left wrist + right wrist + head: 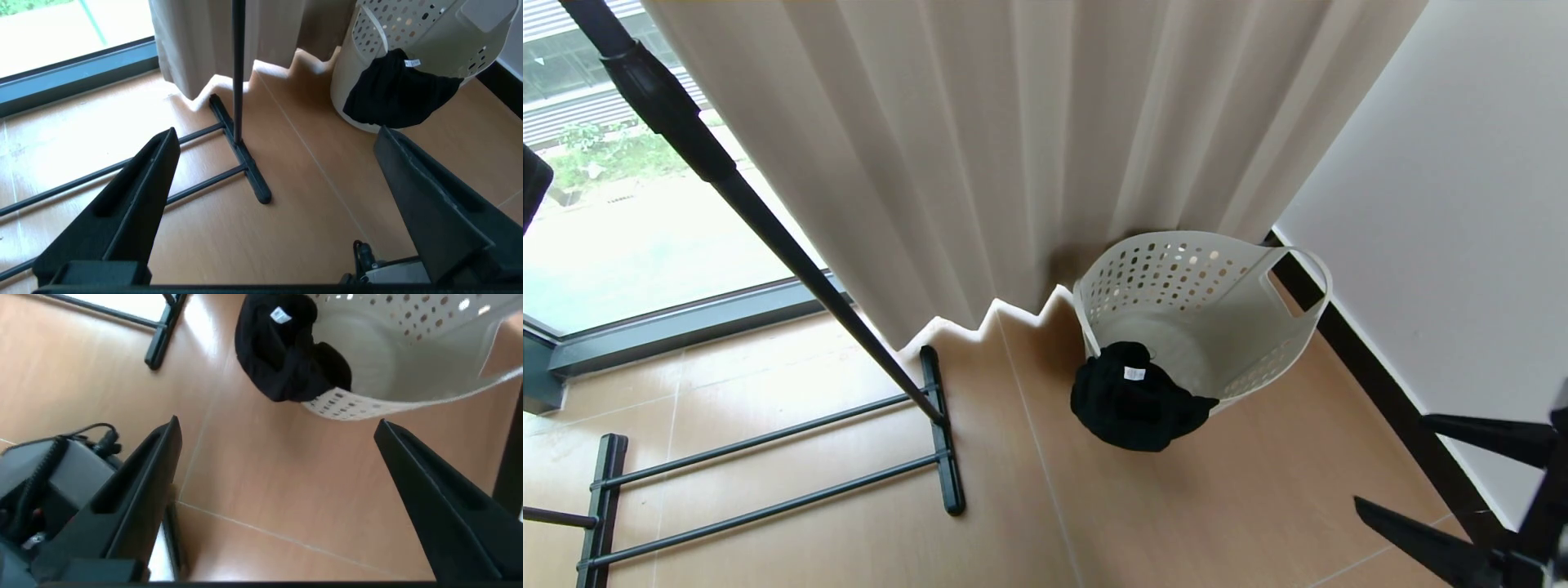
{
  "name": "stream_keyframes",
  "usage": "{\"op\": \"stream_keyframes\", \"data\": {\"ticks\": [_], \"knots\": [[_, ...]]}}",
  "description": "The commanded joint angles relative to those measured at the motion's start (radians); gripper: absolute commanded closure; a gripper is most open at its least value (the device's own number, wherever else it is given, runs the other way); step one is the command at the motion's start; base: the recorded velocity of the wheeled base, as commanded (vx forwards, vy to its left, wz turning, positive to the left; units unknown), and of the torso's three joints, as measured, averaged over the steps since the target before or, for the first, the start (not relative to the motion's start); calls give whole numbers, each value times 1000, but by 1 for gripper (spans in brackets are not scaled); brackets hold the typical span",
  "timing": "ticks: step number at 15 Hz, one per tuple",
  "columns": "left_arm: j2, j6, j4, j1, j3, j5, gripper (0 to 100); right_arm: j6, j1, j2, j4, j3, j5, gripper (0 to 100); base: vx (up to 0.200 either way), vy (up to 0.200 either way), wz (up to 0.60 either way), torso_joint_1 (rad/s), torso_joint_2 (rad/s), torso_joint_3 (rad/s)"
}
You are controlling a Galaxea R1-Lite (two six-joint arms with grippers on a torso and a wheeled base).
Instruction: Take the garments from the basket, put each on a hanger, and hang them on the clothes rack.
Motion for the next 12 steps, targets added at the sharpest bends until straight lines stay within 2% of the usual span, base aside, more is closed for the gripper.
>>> {"op": "stream_keyframes", "data": {"ticks": [1, 3, 4, 6, 8, 10, 12], "knots": [[1, 1, -1, 0, 0, 0, 0, -316, 4, 409, -37, -258, -22, 0, 0, 0, 0, 0, 0, 0], [1, 1, -1, 0, 0, 0, 0, -502, -18, 513, -52, -348, -106, 0, 0, 0, 0, 0, 0, 0], [1, 1, -1, 0, 0, 0, 0, -552, -18, 561, -52, -396, -135, 0, 0, 0, 0, 0, 0, 0], [1, -1, -2, 0, 0, 0, 0, -566, -18, 647, -62, -442, -132, 0, 0, 0, 0, 0, 0, 0], [1, 1, -2, 0, 0, 0, 0, -563, -8, 743, -125, -464, -139, 0, 0, 0, 0, 0, 0, 0], [1, -1, -2, 0, 0, 0, 0, -562, -4, 860, -258, -477, -172, 0, 0, 0, 0, 0, 0, 0], [1, -1, -2, 0, 0, 0, 0, -562, -5, 924, -324, -496, -192, 0, 0, 0, 0, 0, 0, 0]]}}
